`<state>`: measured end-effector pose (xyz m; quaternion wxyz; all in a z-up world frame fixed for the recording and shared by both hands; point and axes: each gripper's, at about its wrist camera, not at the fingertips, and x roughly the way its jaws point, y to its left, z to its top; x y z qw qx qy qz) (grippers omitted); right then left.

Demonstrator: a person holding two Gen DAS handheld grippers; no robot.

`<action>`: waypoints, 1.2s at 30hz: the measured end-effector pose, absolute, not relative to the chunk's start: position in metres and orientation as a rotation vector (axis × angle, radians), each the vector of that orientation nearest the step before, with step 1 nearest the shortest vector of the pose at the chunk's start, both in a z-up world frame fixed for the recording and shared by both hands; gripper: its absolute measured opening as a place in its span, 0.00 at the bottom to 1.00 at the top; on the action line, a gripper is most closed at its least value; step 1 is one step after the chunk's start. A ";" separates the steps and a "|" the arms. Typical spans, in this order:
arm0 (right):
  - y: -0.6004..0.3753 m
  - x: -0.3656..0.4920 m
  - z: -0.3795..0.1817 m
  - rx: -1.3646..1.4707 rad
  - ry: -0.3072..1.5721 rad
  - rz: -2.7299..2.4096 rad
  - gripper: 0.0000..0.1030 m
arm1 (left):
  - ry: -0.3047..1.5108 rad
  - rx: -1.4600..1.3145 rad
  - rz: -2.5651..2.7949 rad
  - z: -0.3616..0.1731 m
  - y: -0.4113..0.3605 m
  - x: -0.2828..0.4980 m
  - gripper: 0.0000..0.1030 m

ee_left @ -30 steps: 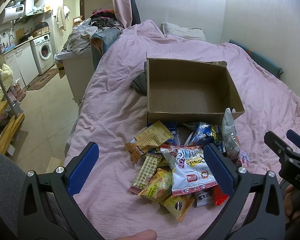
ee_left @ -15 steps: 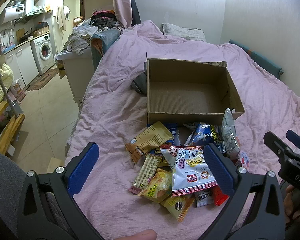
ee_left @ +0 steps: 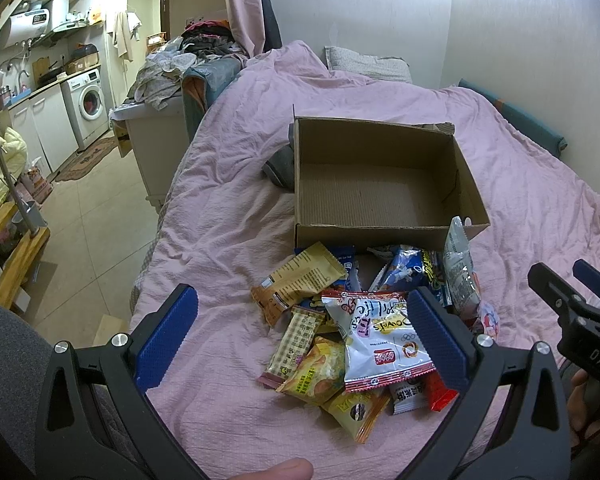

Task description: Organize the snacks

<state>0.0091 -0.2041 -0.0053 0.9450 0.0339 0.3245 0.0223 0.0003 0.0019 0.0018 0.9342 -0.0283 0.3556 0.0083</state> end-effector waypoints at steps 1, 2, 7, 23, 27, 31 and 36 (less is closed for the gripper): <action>-0.204 0.009 -0.005 0.069 0.661 0.045 1.00 | 0.727 -0.058 0.018 0.002 0.002 0.000 1.00; -0.204 0.009 -0.005 0.069 0.661 0.045 1.00 | 0.727 -0.058 0.017 0.002 0.002 0.000 1.00; -0.204 0.009 -0.005 0.068 0.661 0.045 1.00 | 0.727 -0.059 0.018 0.002 0.002 0.000 1.00; -0.204 0.009 -0.005 0.069 0.661 0.045 1.00 | 0.726 -0.058 0.018 0.002 0.002 0.000 1.00; -0.204 0.009 -0.006 0.069 0.661 0.045 1.00 | 0.726 -0.058 0.018 0.002 0.002 0.000 1.00; -0.204 0.009 -0.006 0.072 0.663 0.047 1.00 | 0.726 -0.057 0.018 0.002 0.002 0.000 1.00; -0.214 0.012 -0.002 0.150 0.712 0.072 1.00 | 0.734 -0.065 0.017 0.002 0.002 0.000 1.00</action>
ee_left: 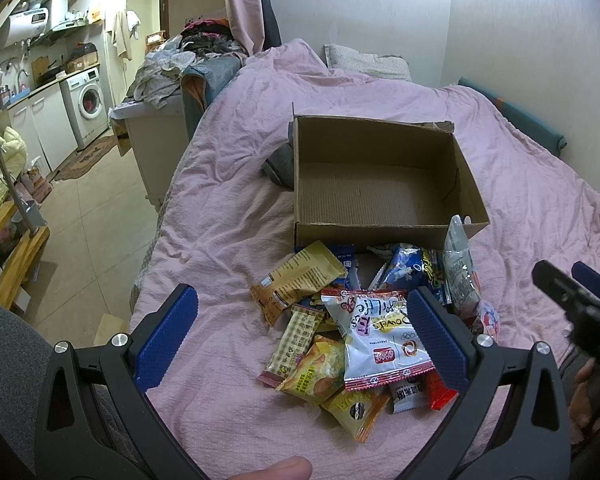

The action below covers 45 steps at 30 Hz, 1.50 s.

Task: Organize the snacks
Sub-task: 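Grasp the tan biscuit packet with the left gripper while the right grasps the pink sausage packet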

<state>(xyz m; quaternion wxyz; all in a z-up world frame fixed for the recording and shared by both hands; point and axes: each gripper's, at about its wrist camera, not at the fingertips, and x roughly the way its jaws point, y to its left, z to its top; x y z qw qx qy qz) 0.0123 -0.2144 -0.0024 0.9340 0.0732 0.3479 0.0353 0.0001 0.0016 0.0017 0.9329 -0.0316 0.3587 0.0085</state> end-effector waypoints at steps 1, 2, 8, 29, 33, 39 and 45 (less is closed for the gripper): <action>-0.219 0.014 -0.001 0.187 0.729 0.081 1.00 | 0.740 -0.071 0.014 0.001 0.003 0.000 1.00; -0.224 0.017 -0.001 0.215 0.754 0.078 1.00 | 0.743 -0.071 0.015 0.001 0.003 0.001 1.00; -0.271 0.046 -0.005 0.454 0.998 0.091 1.00 | 0.815 -0.078 0.041 0.002 0.013 0.015 1.00; -0.262 0.084 -0.135 0.567 1.480 0.059 0.56 | 1.176 -0.206 0.153 -0.028 0.066 0.107 1.00; -0.266 0.079 -0.131 0.565 1.429 0.086 0.41 | 1.275 -0.190 0.134 -0.054 0.068 0.124 1.00; -0.270 0.074 -0.109 0.591 1.386 0.107 0.33 | 1.402 0.031 0.034 -0.089 0.035 0.151 0.99; -0.280 0.069 -0.109 0.586 1.352 0.106 0.28 | 1.426 0.266 -0.093 -0.103 0.005 0.169 0.95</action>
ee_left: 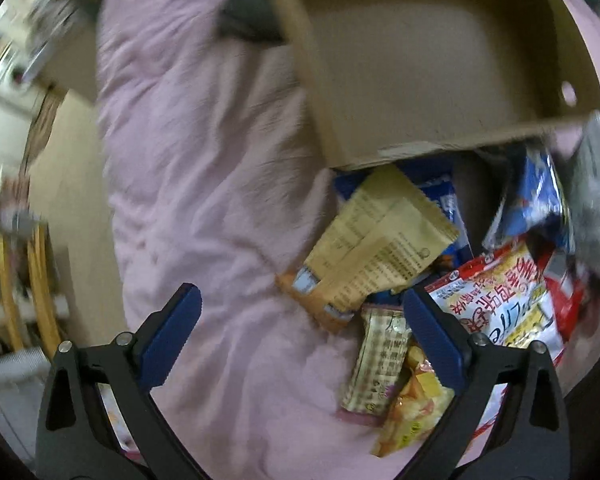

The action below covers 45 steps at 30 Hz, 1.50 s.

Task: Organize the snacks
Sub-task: 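Grasp the tan biscuit packet with the left gripper while the right grasps the pink sausage packet, then carry the tan packet and pink packet over the cardboard box with both grippers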

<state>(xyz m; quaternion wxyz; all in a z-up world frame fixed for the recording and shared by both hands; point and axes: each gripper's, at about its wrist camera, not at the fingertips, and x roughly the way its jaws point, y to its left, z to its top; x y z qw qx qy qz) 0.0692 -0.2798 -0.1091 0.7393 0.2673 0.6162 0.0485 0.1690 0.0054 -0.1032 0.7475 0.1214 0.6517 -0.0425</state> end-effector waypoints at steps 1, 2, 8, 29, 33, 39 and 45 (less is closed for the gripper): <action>-0.284 0.067 -0.109 0.590 1.348 0.106 0.27 | 1.435 0.293 -0.118 -0.106 0.001 0.171 0.94; -0.285 0.068 -0.112 0.592 1.343 0.107 0.26 | 1.439 0.320 -0.145 -0.108 -0.003 0.172 0.91; -0.298 0.069 -0.106 0.599 1.331 0.100 0.25 | 1.449 0.377 -0.205 -0.122 -0.015 0.181 0.80; -0.327 0.070 -0.092 0.621 1.211 0.072 0.08 | 1.447 0.237 -0.237 -0.109 0.005 0.167 0.27; -0.325 0.070 -0.080 0.649 1.139 0.120 0.08 | 1.439 0.147 -0.196 -0.092 0.025 0.158 0.27; -0.312 0.070 -0.065 0.655 1.065 0.177 0.08 | 1.406 0.033 -0.120 -0.072 0.049 0.137 0.27; -0.302 0.067 -0.056 0.649 1.036 0.212 0.08 | 1.346 -0.035 -0.064 -0.053 0.047 0.117 0.27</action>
